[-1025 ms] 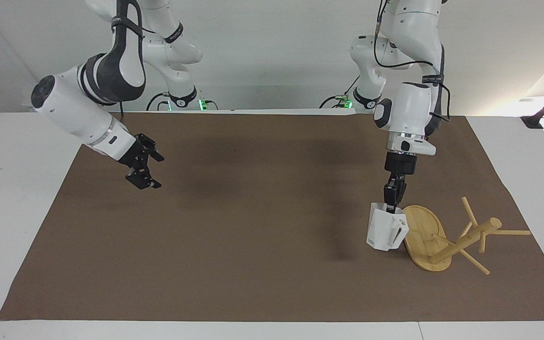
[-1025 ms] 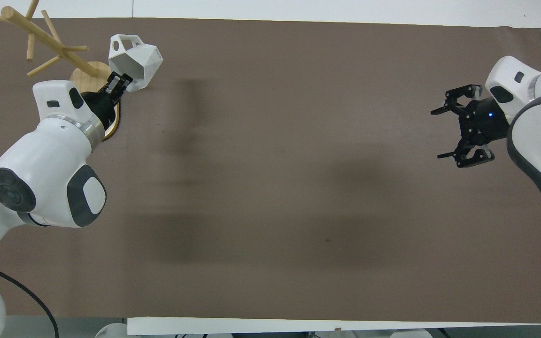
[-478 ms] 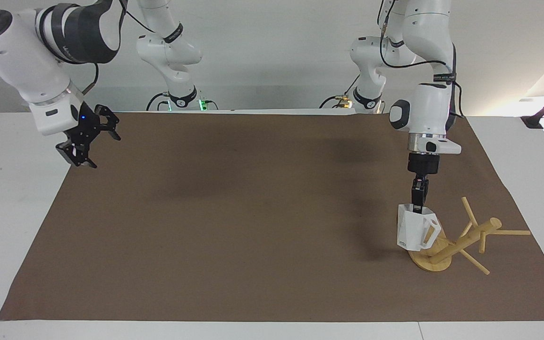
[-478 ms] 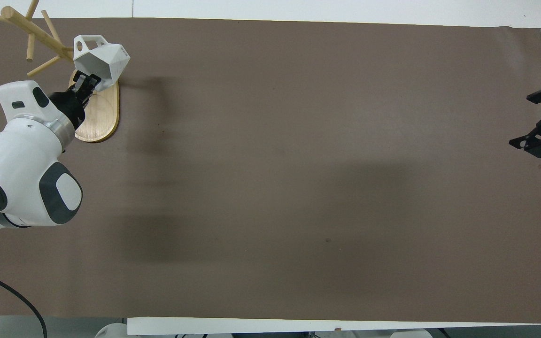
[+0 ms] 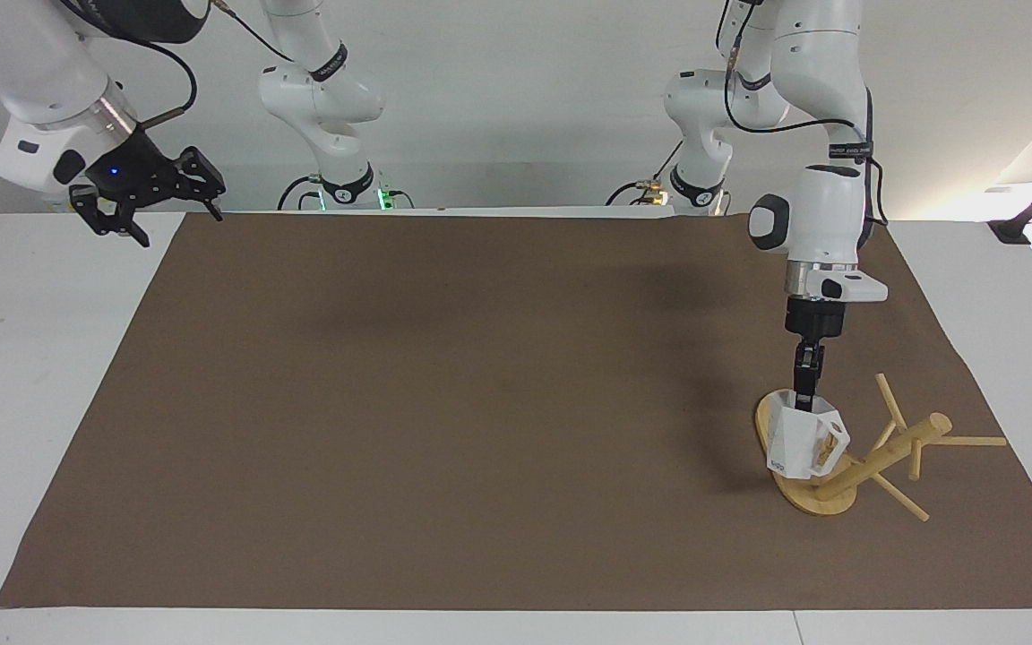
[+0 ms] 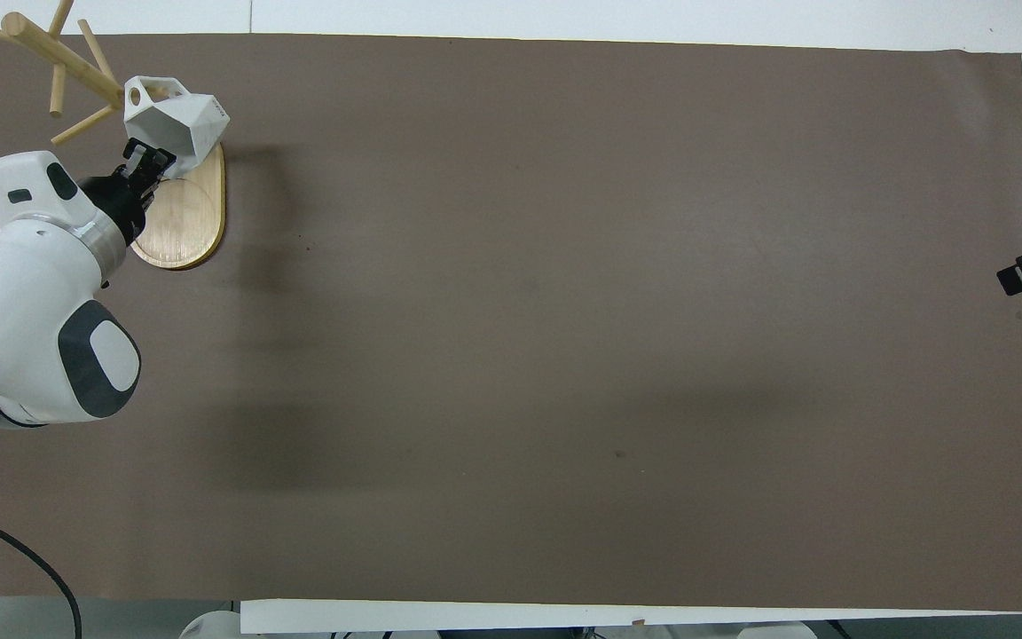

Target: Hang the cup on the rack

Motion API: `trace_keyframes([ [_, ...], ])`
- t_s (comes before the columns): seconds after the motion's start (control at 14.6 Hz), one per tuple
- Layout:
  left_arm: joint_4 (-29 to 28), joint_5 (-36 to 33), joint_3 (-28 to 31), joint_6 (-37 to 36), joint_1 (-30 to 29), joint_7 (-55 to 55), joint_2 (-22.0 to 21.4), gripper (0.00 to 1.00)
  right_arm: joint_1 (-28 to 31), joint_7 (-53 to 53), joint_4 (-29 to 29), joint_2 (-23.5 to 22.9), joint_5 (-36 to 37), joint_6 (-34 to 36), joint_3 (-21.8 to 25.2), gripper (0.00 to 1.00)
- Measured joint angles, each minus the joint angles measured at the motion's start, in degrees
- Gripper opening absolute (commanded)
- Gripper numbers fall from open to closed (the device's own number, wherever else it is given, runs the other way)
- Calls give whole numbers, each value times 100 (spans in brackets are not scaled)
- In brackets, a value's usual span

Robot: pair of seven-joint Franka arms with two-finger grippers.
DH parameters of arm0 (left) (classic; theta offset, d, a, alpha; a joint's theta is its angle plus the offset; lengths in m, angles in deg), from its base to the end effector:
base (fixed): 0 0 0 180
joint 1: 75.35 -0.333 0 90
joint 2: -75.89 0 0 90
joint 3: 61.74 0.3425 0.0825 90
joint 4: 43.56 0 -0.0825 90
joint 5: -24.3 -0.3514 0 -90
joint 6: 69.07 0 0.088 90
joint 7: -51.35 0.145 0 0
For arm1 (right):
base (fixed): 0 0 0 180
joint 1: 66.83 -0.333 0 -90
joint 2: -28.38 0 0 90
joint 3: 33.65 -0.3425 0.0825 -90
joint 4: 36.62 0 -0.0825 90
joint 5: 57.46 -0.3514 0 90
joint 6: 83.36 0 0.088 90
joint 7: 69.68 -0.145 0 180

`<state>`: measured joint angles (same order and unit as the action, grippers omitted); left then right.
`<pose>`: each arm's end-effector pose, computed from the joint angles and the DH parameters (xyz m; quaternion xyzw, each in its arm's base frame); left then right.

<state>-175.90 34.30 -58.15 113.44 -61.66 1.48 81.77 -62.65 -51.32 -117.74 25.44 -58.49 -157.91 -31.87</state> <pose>0.5698 -0.0856 0.4151 0.8403 0.3898 0.3124 0.2107 0.5014 -0.0489 0.6317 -0.9905 -0.1092 0.0793 0.0253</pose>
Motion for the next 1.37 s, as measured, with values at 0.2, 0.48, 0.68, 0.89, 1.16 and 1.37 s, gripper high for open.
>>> trace_keyframes([
  [0.2, 167, 0, 11, -414, -137, 310, -1, 100, -255, -1044, -28, 83, 42, 90, 48, 100],
  [0.48, 443, 0, 38, -1784, -344, 798, -214, 100, -472, -1271, -175, 210, 116, 154, 176, 100],
  [0.68, 757, -1, 44, -3294, -593, 1308, -696, 100, -471, -1271, -268, 213, 117, 161, 225, 100],
  [0.89, 1561, -611, 46, -5047, -739, 1662, -958, 100, -463, -1271, -322, 212, 117, 160, 234, 100],
  [1.16, 2885, -1120, -39, -7472, -729, 2387, -874, 100, -503, -1271, -339, 212, 117, 160, 229, 100],
  [1.37, 3334, -1130, -31, -8582, -731, 3297, -813, 100, -517, -1271, -341, 212, 117, 160, 230, 100],
])
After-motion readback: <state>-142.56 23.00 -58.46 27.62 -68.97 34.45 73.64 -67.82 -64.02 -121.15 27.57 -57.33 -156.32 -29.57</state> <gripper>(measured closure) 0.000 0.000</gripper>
